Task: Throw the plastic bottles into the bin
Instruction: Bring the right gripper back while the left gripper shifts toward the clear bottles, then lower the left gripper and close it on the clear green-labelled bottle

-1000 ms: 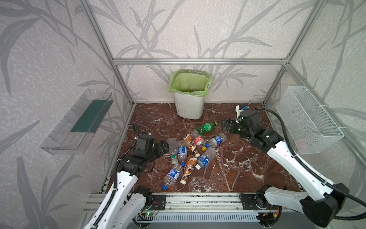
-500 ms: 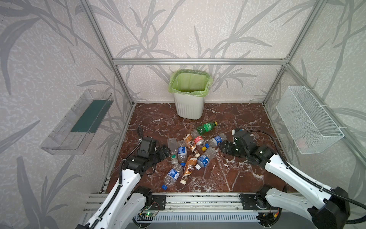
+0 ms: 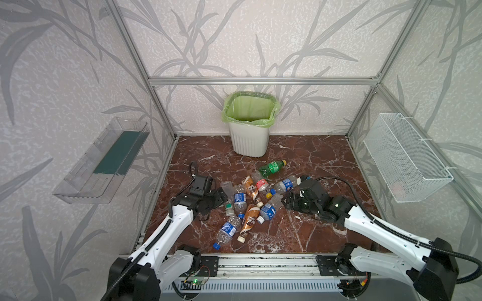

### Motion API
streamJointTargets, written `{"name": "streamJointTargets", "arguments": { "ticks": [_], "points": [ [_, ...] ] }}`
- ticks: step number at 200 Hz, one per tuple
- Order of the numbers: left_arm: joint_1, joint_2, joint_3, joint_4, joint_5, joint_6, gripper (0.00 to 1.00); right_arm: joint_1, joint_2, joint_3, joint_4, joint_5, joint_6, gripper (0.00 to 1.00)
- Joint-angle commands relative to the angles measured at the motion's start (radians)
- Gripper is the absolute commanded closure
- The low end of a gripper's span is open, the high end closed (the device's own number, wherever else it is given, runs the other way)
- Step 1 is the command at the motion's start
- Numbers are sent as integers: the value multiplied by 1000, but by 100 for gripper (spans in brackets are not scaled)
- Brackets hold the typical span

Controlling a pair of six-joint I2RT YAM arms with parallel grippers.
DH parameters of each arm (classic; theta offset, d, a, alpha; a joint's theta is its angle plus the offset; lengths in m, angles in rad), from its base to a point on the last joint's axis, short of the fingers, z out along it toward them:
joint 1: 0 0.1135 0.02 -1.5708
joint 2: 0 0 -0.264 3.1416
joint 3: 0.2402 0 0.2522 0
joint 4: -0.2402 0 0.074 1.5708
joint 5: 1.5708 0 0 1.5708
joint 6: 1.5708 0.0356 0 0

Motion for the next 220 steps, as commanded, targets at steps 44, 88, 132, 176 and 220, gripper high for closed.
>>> {"name": "streamJointTargets", "arguments": {
  "ticks": [44, 88, 132, 176, 220],
  "points": [
    [6, 141, 115, 30, -11, 72, 13, 17, -6, -17, 23, 3, 18, 24],
    [4, 226, 166, 32, -10, 95, 15, 17, -11, -13, 14, 8, 13, 25],
    [-2, 296, 201, 35, -12, 104, 16, 16, -11, -12, 14, 11, 9, 25],
    [-5, 342, 221, 26, -25, 114, 17, 17, -5, -14, 23, 3, 10, 26],
    [-13, 387, 222, 47, -12, 119, 18, 17, 0, -17, 30, 0, 9, 27]
  ]
}}
